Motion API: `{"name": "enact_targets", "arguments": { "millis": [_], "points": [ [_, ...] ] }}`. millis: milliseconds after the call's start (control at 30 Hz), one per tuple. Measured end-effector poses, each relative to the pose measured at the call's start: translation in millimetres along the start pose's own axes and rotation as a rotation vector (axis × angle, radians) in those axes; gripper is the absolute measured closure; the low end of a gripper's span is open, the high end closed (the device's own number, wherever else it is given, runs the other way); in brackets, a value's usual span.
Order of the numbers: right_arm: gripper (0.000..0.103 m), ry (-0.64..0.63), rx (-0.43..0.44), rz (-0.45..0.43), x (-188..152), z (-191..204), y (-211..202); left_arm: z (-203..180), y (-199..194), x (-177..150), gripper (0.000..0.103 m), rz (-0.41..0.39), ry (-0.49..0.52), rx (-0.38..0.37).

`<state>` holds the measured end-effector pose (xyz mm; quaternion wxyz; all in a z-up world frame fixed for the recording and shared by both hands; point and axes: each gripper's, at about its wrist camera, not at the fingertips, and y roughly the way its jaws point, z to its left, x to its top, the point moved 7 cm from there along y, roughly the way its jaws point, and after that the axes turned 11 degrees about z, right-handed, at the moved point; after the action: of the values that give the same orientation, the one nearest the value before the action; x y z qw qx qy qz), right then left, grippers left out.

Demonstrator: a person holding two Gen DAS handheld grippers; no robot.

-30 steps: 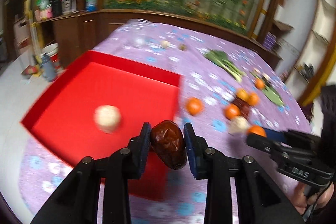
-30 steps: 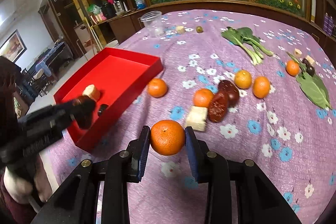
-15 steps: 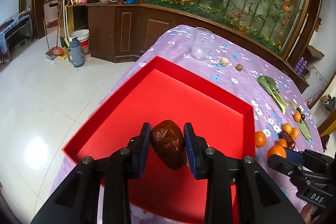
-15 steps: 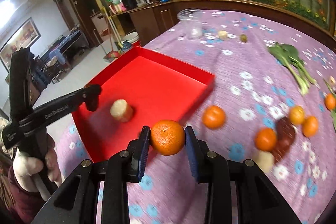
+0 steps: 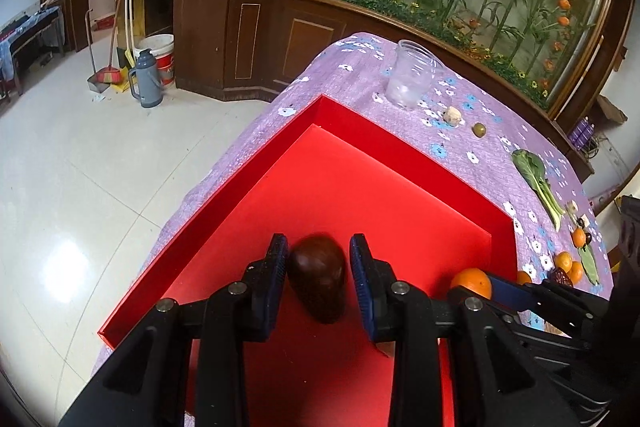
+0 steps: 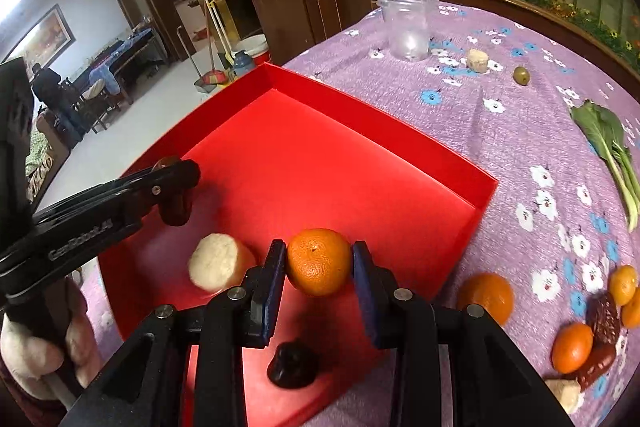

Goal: Organize fruits
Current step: 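Carry the date and orange over the red tray and open both grippers, then return both grippers to the fruit pile and grasp a pale root piece with left gripper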

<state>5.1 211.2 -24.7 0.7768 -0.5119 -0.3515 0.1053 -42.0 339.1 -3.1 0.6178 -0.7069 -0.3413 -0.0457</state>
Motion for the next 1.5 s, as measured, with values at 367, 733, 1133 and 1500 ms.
{"name": "enact_targets", "arguments": {
  "millis": [367,733,1133,1500],
  "points": [
    [0.055,0.032,0.020,-0.045,-1,-3,-15,-6,-27,-7,0.043,-0.026,-0.040,-0.028],
    [0.049,0.113,0.023,-0.120,-41,-45,-70,-28,-60,-31,0.035,-0.036,-0.038,-0.065],
    [0.049,0.414,-0.057,-0.113,-142,-189,-112,-94,-54,-56,0.035,0.007,0.074,-0.084],
    [0.049,0.473,-0.021,-0.142,-166,-220,-122,-192,-20,-97,0.035,0.111,0.298,-0.128]
  ]
}}
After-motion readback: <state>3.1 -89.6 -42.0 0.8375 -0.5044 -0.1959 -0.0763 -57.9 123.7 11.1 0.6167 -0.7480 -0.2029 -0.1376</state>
